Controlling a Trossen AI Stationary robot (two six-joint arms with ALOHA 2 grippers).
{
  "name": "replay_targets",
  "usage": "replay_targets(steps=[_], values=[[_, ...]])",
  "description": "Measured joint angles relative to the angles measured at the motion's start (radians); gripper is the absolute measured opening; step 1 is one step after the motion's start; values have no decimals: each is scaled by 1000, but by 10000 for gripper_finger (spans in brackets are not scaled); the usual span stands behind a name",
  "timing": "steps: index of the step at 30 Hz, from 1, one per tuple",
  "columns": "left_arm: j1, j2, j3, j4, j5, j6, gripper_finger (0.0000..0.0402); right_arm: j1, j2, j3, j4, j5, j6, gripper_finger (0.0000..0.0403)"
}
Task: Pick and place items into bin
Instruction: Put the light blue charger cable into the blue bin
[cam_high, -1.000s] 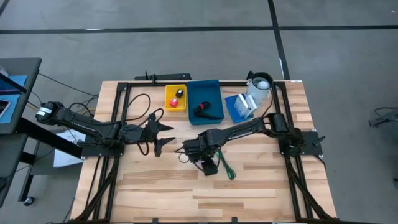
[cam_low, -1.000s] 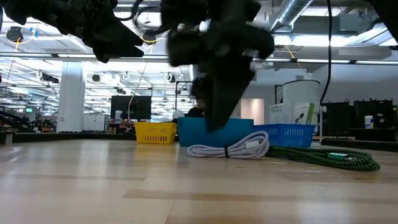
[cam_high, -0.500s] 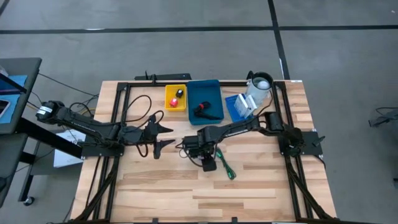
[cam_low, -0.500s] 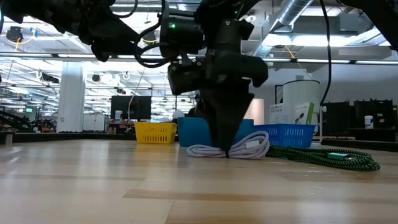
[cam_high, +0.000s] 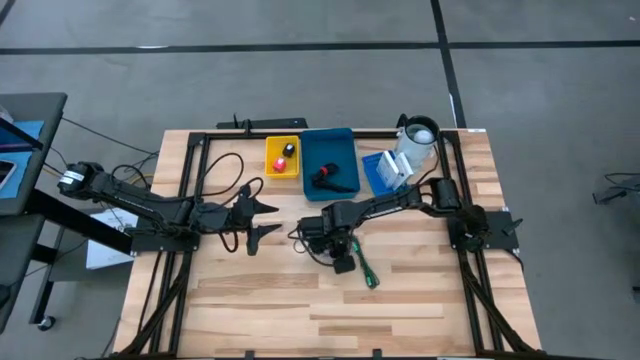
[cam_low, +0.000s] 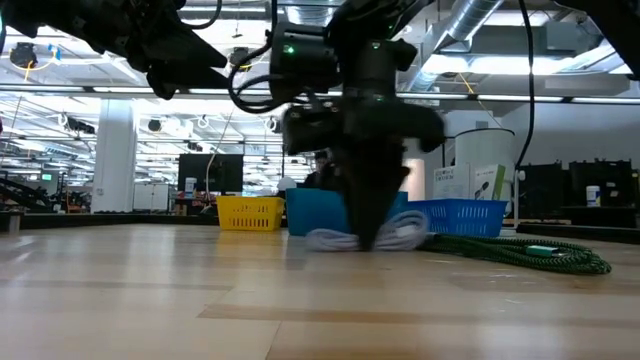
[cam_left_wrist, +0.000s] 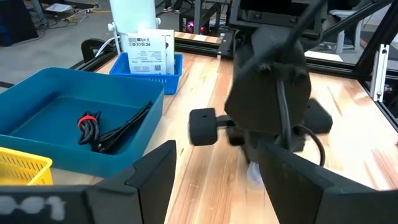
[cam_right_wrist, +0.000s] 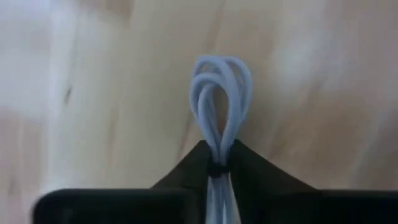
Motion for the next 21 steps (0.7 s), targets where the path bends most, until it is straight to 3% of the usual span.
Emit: replay_targets(steps=[3, 9, 13, 21], values=[[0, 0, 0, 0, 0, 0, 212, 4, -17, 11, -105, -8, -84, 23], [0, 0, 0, 0, 0, 0, 212, -8, -91, 74, -281, 104, -201, 33], [0, 0, 0, 1, 0, 1, 212, -51, -149, 111, -281, 196, -259, 49], [0, 0, 0, 1, 0, 0, 212, -215, -278, 155, -91, 201, -327, 25]])
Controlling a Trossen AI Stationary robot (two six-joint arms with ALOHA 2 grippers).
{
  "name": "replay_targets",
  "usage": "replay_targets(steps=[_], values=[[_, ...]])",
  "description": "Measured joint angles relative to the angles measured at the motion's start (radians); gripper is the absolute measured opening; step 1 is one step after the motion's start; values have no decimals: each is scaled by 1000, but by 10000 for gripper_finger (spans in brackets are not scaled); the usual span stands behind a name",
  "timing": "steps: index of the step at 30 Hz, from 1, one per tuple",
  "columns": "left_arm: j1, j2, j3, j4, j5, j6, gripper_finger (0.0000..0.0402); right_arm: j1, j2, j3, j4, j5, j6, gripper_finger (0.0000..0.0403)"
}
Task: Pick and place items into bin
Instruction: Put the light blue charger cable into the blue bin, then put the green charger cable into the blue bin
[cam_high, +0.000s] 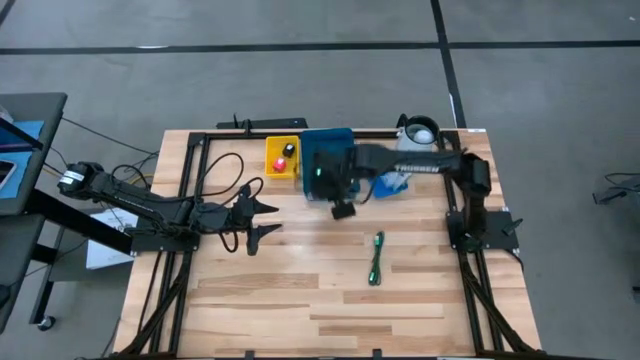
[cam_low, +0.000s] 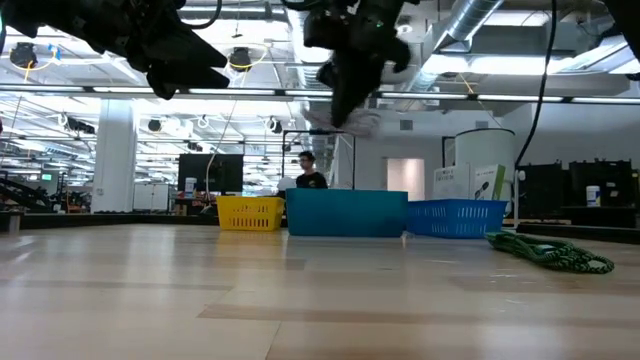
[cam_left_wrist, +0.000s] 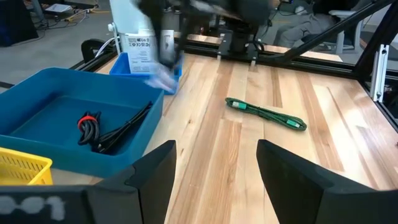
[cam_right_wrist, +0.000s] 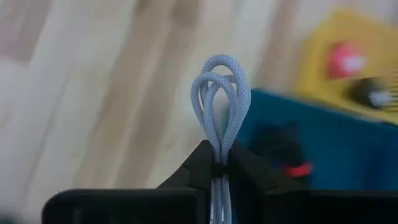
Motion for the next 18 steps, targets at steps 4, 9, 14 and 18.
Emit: replay_targets(steps=[4, 9, 14, 18], values=[[0, 0, 0, 0, 0, 0, 212, -83, -17, 0, 133, -4, 50, 50], [0, 0, 0, 0, 1, 0, 212, -161, 4, -2, 195, -5, 136, 101], [0, 0, 0, -3, 4, 0, 212, -189, 11, -35, 179, -5, 155, 161], [0, 0, 0, -7, 4, 0, 212, -190, 11, -47, 126, -6, 189, 204]])
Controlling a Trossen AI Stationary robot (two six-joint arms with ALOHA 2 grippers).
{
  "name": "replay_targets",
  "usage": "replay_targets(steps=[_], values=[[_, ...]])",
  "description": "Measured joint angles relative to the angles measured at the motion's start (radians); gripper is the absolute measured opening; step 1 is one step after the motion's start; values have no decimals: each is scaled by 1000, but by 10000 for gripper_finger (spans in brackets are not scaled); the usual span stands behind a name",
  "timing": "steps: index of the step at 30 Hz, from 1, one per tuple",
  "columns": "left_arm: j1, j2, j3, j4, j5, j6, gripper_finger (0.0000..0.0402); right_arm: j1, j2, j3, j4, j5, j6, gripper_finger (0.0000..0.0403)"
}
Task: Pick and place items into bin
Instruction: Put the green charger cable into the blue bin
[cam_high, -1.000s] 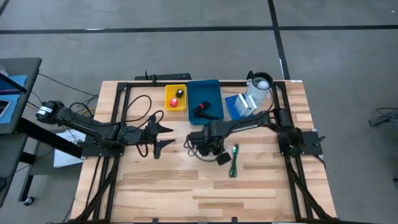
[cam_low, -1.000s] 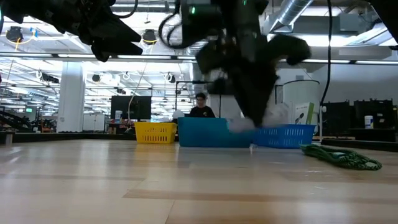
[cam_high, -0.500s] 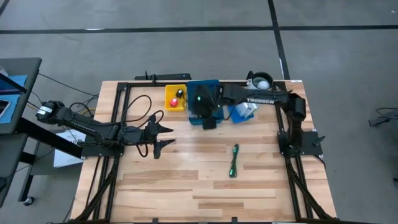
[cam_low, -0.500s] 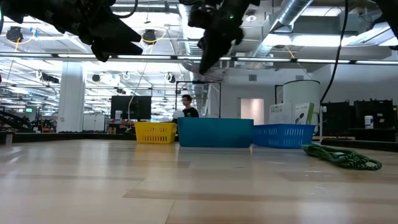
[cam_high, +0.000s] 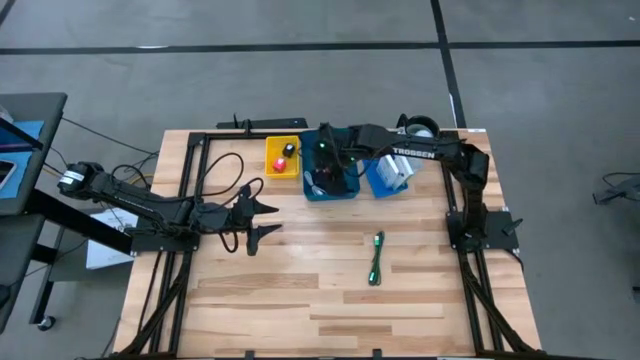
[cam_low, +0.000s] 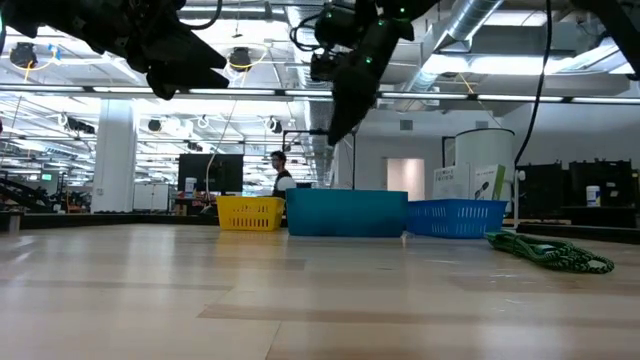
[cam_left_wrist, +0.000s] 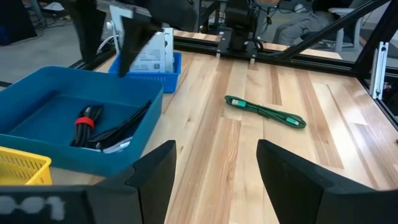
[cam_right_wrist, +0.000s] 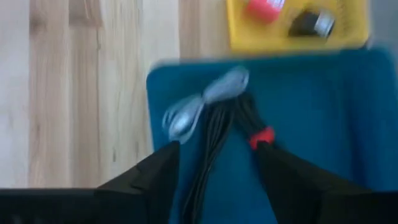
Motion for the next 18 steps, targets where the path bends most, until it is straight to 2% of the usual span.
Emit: replay_targets(steps=[4, 10, 18], values=[[-4, 0, 0, 0, 0, 0, 212, 15, 0, -3, -131, 0, 63, 228], [-26, 0, 0, 0, 0, -3, 212, 90, -1, -8, -344, -3, 225, 227], [-50, 0, 0, 0, 0, -11, 212, 215, -2, -205, -304, -2, 474, 227]])
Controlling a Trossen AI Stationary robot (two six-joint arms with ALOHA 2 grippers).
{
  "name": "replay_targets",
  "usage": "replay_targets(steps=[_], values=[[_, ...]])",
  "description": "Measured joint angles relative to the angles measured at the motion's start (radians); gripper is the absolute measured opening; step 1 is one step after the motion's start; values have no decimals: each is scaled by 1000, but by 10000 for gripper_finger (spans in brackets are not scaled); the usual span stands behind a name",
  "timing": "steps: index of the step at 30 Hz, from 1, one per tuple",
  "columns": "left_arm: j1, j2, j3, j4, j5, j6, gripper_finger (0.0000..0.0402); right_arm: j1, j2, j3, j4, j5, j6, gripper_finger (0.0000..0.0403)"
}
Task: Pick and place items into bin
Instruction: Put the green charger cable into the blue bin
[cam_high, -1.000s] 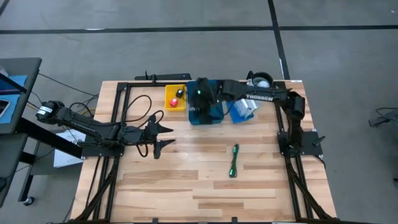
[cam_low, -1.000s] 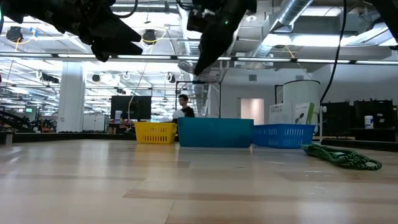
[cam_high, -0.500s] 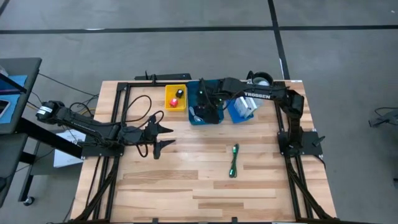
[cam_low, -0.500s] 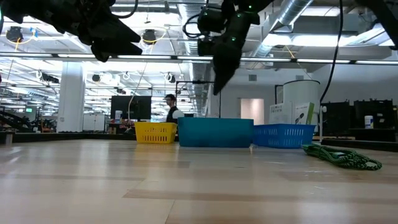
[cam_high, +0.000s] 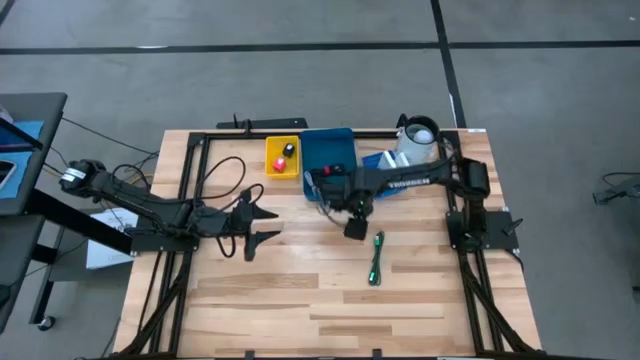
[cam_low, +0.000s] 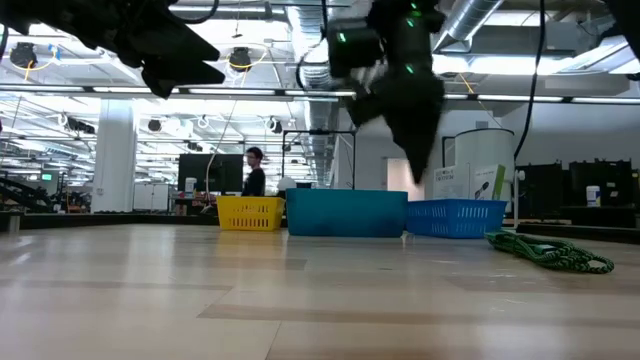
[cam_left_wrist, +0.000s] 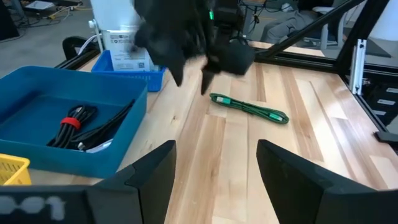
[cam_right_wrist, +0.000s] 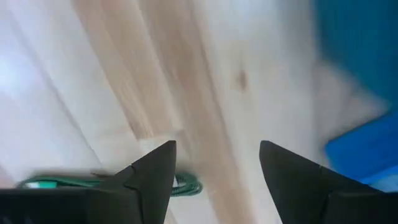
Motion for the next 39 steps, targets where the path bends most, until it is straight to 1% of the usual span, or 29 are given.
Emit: replay_targets(steps=[3, 6, 10, 20, 25, 39], values=[[-14, 0, 0, 0, 0, 0, 212, 42, 0, -108, 43, 14, 89, 229], [-27, 0, 0, 0, 0, 0, 212, 82, 0, -190, 45, 26, 175, 227], [-37, 0, 0, 0, 0, 2, 212, 133, 1, -240, 47, 29, 266, 225], [-37, 0, 0, 8, 0, 28, 212, 213, -3, -241, 69, 34, 513, 231], [-37, 0, 0, 40, 0, 56, 212, 248, -4, -241, 85, 64, 658, 231], [-37, 0, 0, 45, 3, 53, 212, 352, -4, -240, 88, 53, 1063, 231]])
